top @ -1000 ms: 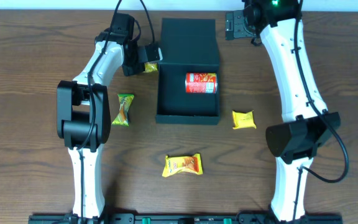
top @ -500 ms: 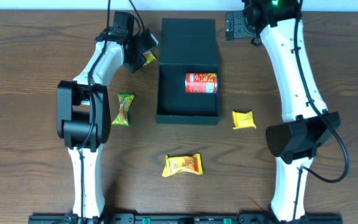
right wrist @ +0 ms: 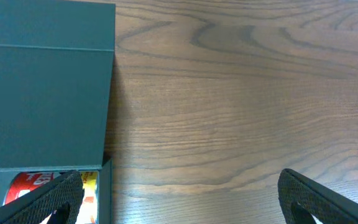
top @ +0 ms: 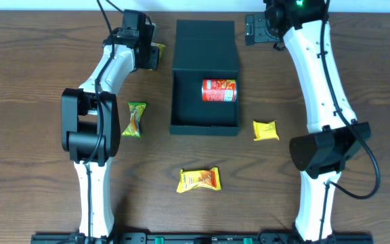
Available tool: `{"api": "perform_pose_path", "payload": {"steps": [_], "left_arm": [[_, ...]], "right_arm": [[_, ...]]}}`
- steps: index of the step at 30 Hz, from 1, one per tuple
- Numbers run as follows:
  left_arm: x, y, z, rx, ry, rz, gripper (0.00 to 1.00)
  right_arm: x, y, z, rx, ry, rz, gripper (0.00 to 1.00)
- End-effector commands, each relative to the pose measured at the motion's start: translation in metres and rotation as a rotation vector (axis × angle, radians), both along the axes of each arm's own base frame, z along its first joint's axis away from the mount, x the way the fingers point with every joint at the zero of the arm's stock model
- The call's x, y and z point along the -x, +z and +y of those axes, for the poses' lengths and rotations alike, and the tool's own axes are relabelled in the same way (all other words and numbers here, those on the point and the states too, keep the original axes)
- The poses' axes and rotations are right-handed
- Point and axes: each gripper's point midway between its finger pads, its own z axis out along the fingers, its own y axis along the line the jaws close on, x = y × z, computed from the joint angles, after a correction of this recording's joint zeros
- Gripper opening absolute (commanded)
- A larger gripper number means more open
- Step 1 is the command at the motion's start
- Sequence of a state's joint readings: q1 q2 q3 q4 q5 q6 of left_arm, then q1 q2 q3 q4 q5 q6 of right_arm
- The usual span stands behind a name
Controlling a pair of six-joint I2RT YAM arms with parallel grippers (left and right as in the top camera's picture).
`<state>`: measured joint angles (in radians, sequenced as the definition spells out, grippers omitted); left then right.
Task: Pack container
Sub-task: 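Carry the Apollo packet with the left gripper and drop it in the box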
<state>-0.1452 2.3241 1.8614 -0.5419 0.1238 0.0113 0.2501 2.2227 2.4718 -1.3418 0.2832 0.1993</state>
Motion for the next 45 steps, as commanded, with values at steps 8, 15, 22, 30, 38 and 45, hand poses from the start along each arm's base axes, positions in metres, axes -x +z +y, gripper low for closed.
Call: {"api": "perform_pose_path", "payload": {"steps": [8, 15, 22, 30, 38, 45], "left_arm": [[0.026, 0.127, -0.004, 0.015, 0.105, -0.121, 0.06], [0.086, 0.171, -0.040, 0.065, 0.247, -0.062, 0.06], [0.121, 0.151, -0.082, -0.003, 0.290, 0.010, 0.06], [0.139, 0.122, -0.110, -0.090, 0.260, 0.051, 0.06], [0.143, 0.079, -0.116, -0.124, 0.331, 0.124, 0.07], [0.148, 0.058, -0.125, -0.088, 0.375, 0.189, 0.07]], "right_arm": [[0.003, 0.001, -0.001, 0.005, 0.010, 0.011, 0.99], [0.011, -0.005, 0.007, -0.052, 0.011, 0.049, 0.99], [0.016, -0.007, 0.007, -0.062, 0.001, 0.070, 0.99], [0.026, -0.012, 0.006, -0.059, 0.002, 0.116, 0.99], [0.030, -0.013, 0.008, -0.069, 0.008, 0.134, 0.99], [0.029, -0.013, 0.009, -0.077, 0.011, 0.134, 0.99]]}}
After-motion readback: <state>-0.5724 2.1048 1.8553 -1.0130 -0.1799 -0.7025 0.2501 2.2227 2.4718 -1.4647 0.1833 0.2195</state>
